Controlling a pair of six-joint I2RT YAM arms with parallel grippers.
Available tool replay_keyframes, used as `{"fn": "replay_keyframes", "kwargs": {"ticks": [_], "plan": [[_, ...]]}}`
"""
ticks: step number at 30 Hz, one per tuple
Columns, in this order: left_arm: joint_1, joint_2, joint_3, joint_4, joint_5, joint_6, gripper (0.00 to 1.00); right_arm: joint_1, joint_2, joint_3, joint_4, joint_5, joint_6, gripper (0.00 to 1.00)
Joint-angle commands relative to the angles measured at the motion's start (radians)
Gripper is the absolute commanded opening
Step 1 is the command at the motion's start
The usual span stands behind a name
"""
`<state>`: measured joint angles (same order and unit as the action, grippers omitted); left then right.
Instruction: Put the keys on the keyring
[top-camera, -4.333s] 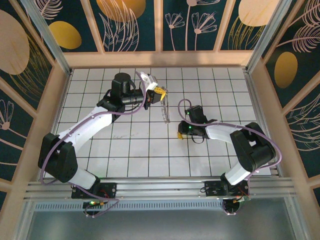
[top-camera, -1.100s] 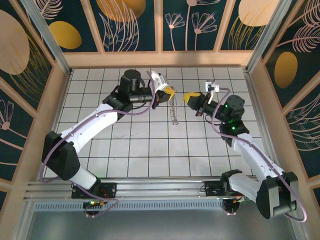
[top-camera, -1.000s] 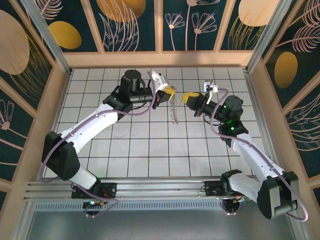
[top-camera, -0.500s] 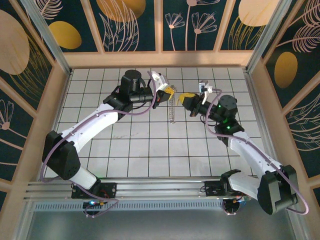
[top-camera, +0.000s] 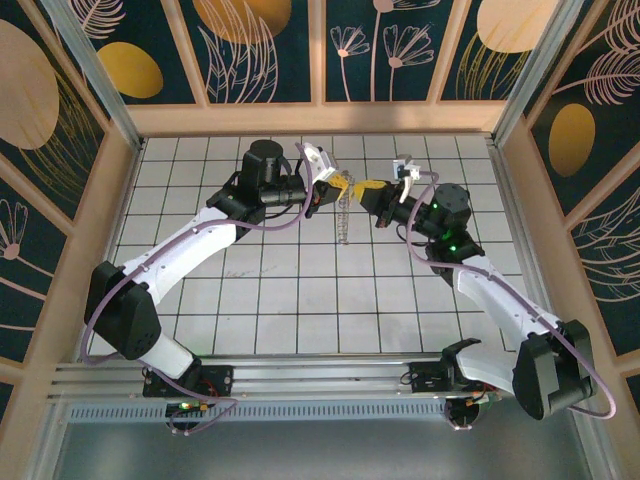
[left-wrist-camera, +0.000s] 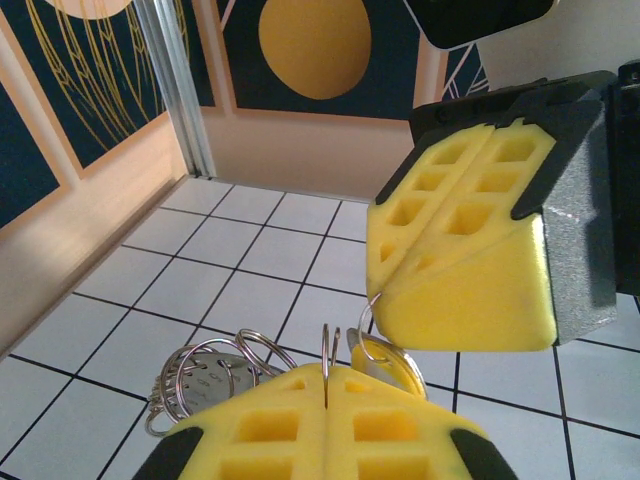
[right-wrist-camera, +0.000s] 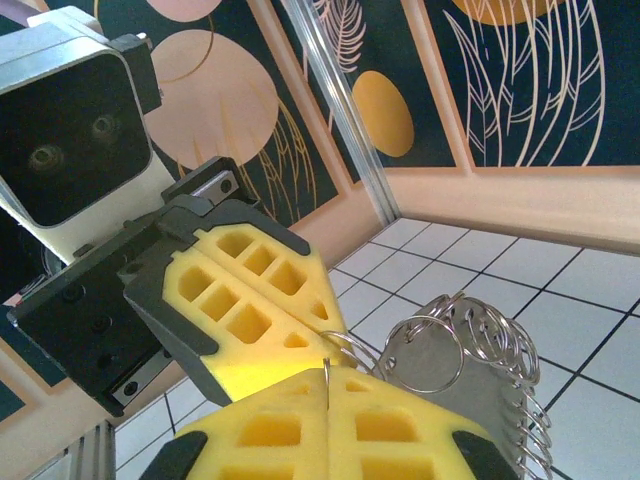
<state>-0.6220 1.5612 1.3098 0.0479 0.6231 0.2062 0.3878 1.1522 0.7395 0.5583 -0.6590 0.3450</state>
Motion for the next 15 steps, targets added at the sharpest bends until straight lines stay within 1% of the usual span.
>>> {"fn": "replay_keyframes", "kwargs": {"ticks": [1,15], "plan": [[-0.005,0.008,0.035,0.021,0.031,0.013,0.0,0.01,0.011,0.047,0.055,0.002,-0.023,0.0],[-0.005,0.005,0.029,0.023,0.045,0.016,0.0,0.01,0.043,0.066,0.049,0.021,-0.033,0.0]]}}
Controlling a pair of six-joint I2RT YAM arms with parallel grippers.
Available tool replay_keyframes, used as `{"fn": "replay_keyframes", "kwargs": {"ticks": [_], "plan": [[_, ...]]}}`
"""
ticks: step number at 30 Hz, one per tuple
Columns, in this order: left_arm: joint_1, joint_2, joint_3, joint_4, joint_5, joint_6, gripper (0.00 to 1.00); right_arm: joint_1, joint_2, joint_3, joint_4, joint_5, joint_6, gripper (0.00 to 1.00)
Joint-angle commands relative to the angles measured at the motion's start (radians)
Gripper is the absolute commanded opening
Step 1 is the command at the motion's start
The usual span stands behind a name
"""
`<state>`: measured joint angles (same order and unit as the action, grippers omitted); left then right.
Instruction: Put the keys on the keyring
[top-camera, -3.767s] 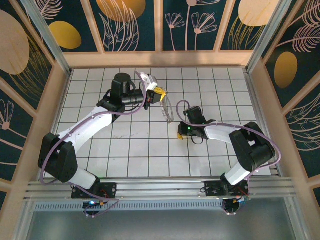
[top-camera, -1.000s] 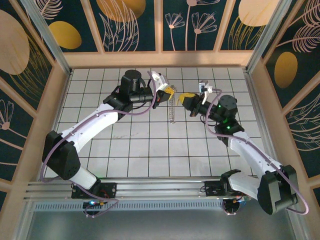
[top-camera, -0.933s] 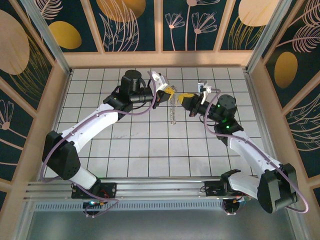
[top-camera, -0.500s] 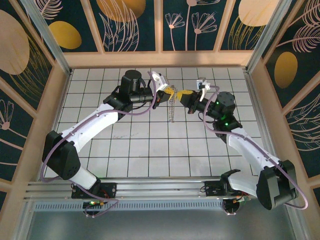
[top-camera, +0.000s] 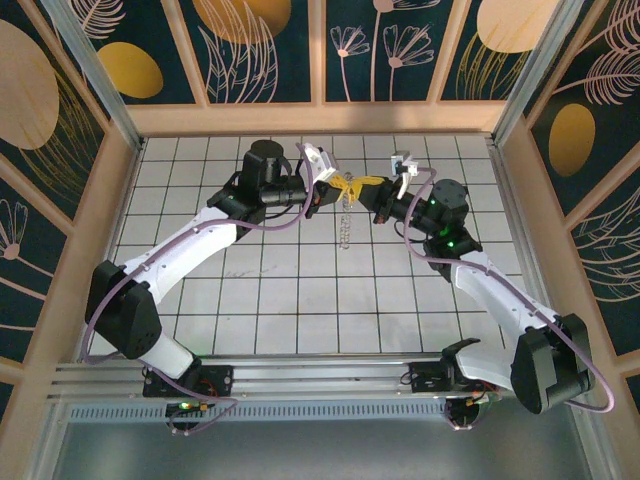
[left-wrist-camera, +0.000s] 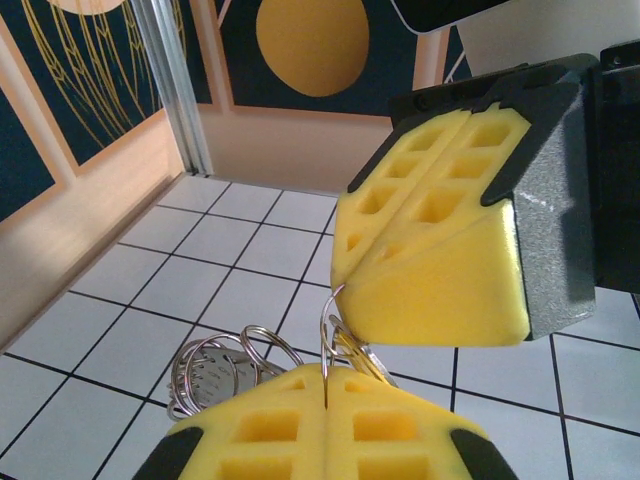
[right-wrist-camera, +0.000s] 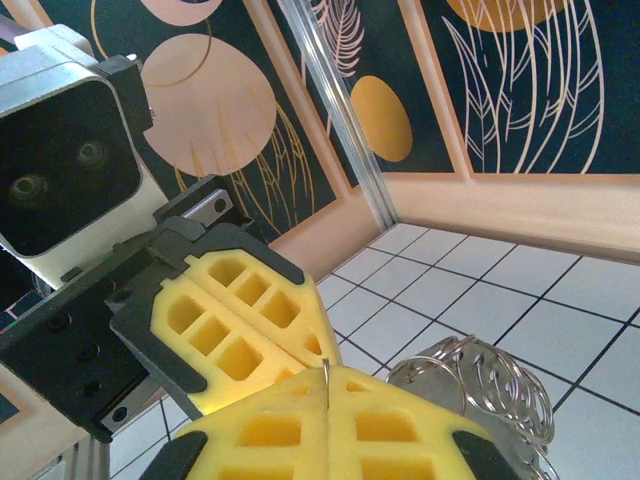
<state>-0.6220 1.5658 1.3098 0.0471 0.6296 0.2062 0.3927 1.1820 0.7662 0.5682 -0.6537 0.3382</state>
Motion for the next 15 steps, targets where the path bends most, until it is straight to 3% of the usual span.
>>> {"fn": "replay_keyframes", "kwargs": {"ticks": [1,15], "plan": [[-0.005,0.0,0.029,0.023,0.039,0.017,0.0,0.005,0.014,0.04,0.037,0.021,-0.028,0.0],[-0.005,-0.031,0.003,0.065,0.036,-0.001,0.0,-0.035,0.023,-0.009,0.025,0.045,-0.025,0.0]]}}
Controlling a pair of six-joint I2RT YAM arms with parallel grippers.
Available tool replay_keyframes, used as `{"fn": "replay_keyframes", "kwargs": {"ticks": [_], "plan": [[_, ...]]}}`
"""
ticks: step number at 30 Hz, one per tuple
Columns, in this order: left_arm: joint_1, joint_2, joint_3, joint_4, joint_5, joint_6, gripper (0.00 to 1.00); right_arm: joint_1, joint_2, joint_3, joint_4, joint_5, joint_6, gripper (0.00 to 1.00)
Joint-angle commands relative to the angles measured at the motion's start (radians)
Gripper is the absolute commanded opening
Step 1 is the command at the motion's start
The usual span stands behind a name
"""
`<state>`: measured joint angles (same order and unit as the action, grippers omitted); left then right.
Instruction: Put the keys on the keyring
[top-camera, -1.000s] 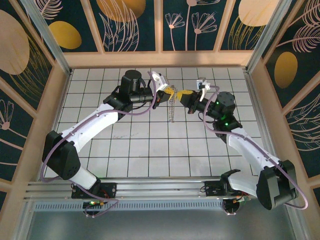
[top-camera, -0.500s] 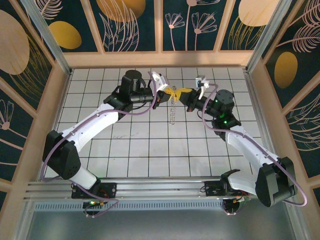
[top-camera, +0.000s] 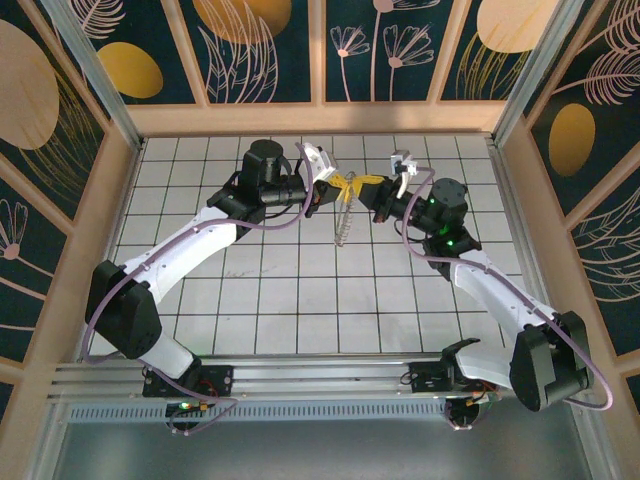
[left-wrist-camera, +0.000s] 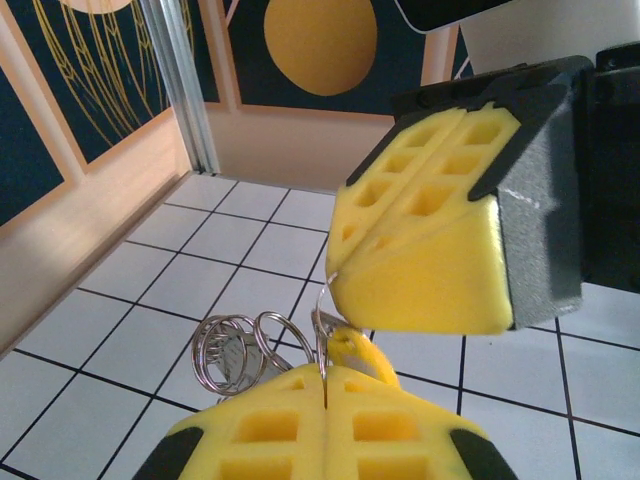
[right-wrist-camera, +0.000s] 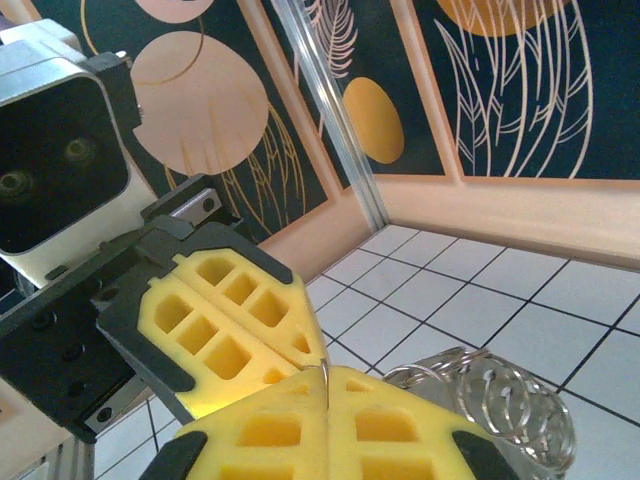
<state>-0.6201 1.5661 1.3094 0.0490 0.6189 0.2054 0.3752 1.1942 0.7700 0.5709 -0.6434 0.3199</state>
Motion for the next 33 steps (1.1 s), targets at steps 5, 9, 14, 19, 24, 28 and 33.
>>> {"fn": "replay_keyframes", "kwargs": {"ticks": [5,9,14,19,24,28,33], "plan": [[-0.006,-0.036,0.001,0.07,0.048,-0.004,0.0,-0.036,0.007,-0.033,0.022,0.034,-0.002,0.0],[-0.007,-0.036,-0.001,0.08,0.047,-0.009,0.0,-0.039,0.011,-0.042,0.023,0.02,0.003,0.0],[-0.007,-0.036,-0.004,0.096,0.047,-0.019,0.0,-0.039,0.014,-0.047,0.029,-0.013,0.014,0.0],[-0.007,-0.037,-0.013,0.125,0.045,-0.035,0.0,-0.033,0.024,-0.049,0.042,-0.071,0.031,0.0],[-0.006,-0.043,-0.035,0.173,0.046,-0.064,0.0,-0.027,0.033,-0.056,0.059,-0.105,0.049,0.0],[-0.006,-0.043,-0.056,0.226,0.051,-0.099,0.0,-0.023,0.04,-0.063,0.078,-0.129,0.069,0.0],[-0.007,-0.052,-0.091,0.311,0.039,-0.15,0.0,-0.022,0.043,-0.07,0.09,-0.147,0.085,0.0]]}}
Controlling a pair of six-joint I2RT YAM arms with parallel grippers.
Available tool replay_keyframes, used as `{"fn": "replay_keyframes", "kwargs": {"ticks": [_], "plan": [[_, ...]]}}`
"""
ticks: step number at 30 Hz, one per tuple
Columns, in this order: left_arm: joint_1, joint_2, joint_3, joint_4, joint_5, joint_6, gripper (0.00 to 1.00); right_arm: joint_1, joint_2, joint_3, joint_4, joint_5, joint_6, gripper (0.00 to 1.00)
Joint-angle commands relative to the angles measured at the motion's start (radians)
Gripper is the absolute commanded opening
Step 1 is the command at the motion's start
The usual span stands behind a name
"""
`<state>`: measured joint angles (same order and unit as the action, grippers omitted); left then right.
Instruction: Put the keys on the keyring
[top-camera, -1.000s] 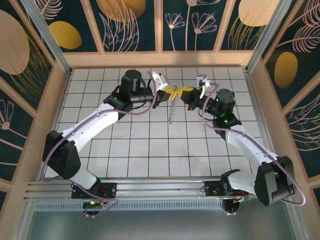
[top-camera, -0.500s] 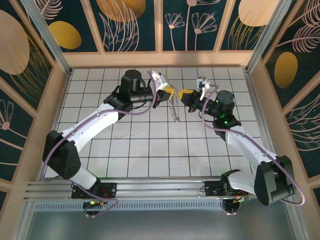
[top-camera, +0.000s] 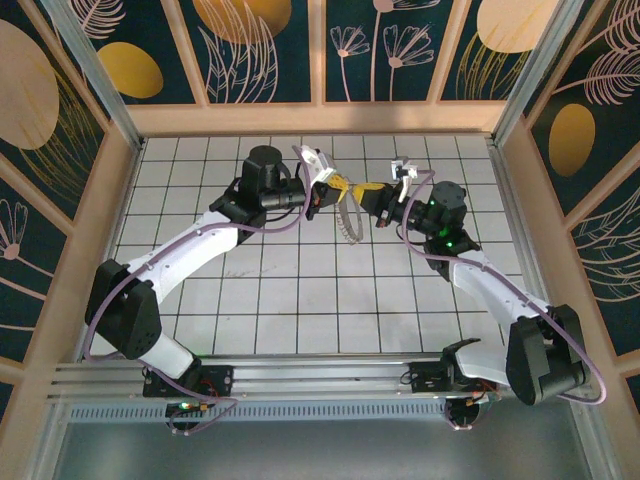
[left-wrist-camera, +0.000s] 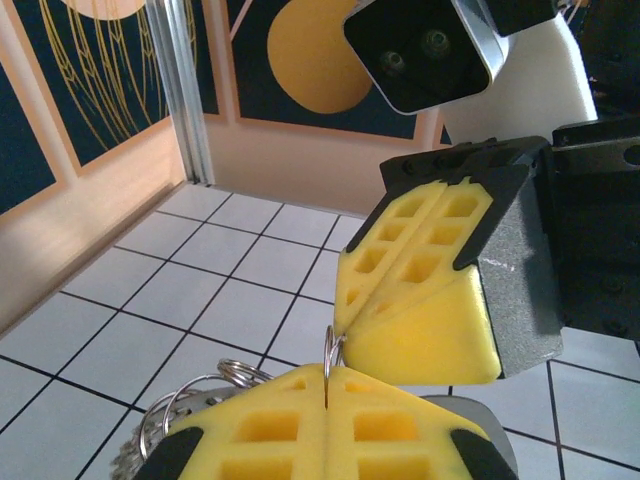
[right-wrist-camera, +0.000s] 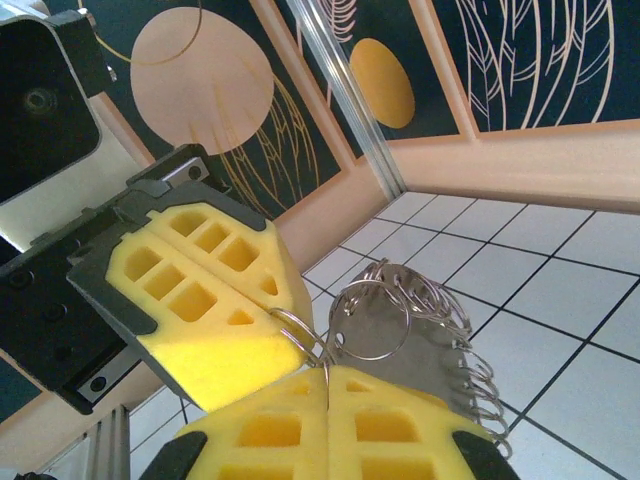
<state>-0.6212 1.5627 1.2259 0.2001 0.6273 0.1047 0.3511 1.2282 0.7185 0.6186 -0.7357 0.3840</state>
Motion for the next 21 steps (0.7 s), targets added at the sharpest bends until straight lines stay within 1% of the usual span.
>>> {"fn": "replay_keyframes", "kwargs": {"ticks": [1,10,11,13,14,15,16,18,21], "plan": [[-0.004,-0.051,-0.015,0.176,0.028,-0.056,0.0,0.002,0.008,-0.021,0.04,-0.054,0.022,0.0],[-0.006,-0.064,-0.028,0.206,0.026,-0.069,0.0,-0.016,-0.013,-0.03,0.008,-0.046,0.026,0.0],[-0.006,-0.065,-0.029,0.212,0.027,-0.071,0.0,-0.019,-0.015,-0.03,0.001,-0.043,0.027,0.02],[-0.005,-0.069,-0.032,0.219,0.026,-0.073,0.0,-0.026,-0.018,-0.033,-0.007,-0.041,0.03,0.14],[-0.005,-0.071,-0.034,0.22,0.025,-0.074,0.0,-0.029,-0.022,-0.036,-0.012,-0.035,0.032,0.22],[-0.006,-0.072,-0.034,0.22,0.025,-0.073,0.0,-0.033,-0.027,-0.036,-0.02,-0.029,0.03,0.28],[-0.005,-0.073,-0.035,0.222,0.025,-0.073,0.0,-0.037,-0.032,-0.039,-0.028,-0.027,0.029,0.32],[-0.006,-0.075,-0.037,0.226,0.026,-0.075,0.0,-0.047,-0.048,-0.046,-0.034,-0.029,0.034,0.36],[-0.005,-0.073,-0.039,0.231,0.029,-0.079,0.0,-0.062,-0.077,-0.054,-0.047,-0.029,0.035,0.37]]}}
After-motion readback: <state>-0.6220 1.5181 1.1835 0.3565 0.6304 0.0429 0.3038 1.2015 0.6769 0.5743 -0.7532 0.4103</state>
